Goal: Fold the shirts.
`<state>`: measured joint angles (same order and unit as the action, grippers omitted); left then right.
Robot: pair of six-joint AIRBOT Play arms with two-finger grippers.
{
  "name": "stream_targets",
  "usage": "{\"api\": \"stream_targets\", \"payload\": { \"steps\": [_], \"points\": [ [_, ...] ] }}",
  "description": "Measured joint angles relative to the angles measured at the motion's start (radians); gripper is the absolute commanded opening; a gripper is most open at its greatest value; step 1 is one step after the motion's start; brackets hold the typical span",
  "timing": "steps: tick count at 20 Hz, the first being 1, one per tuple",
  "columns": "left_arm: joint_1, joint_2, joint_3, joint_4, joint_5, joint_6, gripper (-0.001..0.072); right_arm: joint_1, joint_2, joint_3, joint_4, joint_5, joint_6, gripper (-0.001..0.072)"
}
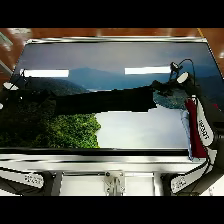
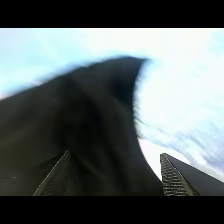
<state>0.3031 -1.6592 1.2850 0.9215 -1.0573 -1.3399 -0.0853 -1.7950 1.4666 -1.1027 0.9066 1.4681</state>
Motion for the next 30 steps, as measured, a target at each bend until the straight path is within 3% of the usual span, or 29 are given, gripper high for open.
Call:
{"api": "stream_targets", "payload": {
  "steps": [7,8,9,10,12,13,14,15,23,30],
  "points": [
    [-0.055,0.085,0.012,-0.021,-0.065,0.05,0.0593,-0.012,-0.094,0.005,0.161,0.094,-0.018,0.069],
    [-0.071,0.093,0.013,-0.025,-0.064,0.056,0.0593,-0.006,-0.105,0.005,0.193,0.095,-0.017,0.0568],
    [-0.089,0.098,0.014,-0.029,-0.065,0.061,0.0594,0.0,-0.113,0.005,0.206,0.098,-0.017,0.0272],
    [-0.108,0.102,0.014,-0.034,-0.064,0.065,0.0594,0.004,-0.122,0.003,0.219,0.107,-0.015,0.0082],
    [-0.148,0.107,0.014,-0.041,-0.045,0.069,0.0592,0.006,-0.119,0.003,0.252,0.124,-0.019,0.0063],
    [-0.172,0.108,0.015,-0.051,-0.027,0.071,0.0476,0.005,-0.108,0.003,0.275,0.124,-0.028,0.0063],
    [-0.198,0.108,0.014,-0.066,-0.005,0.071,0.0221,0.003,-0.09,0.003,0.292,0.133,-0.037,0.0063],
    [-0.226,0.106,0.015,-0.089,0.017,0.072,0.0042,0.0,-0.062,0.003,0.311,0.145,-0.044,0.0063],
    [-0.586,-0.011,0.015,-0.299,0.272,0.075,0.0044,-0.014,0.252,0.003,0.279,0.367,0.002,0.0063],
    [-0.843,-0.143,0.015,-0.584,0.352,0.117,0.0043,-0.005,0.477,0.003,0.237,0.492,0.093,0.0063]
  ]
}}
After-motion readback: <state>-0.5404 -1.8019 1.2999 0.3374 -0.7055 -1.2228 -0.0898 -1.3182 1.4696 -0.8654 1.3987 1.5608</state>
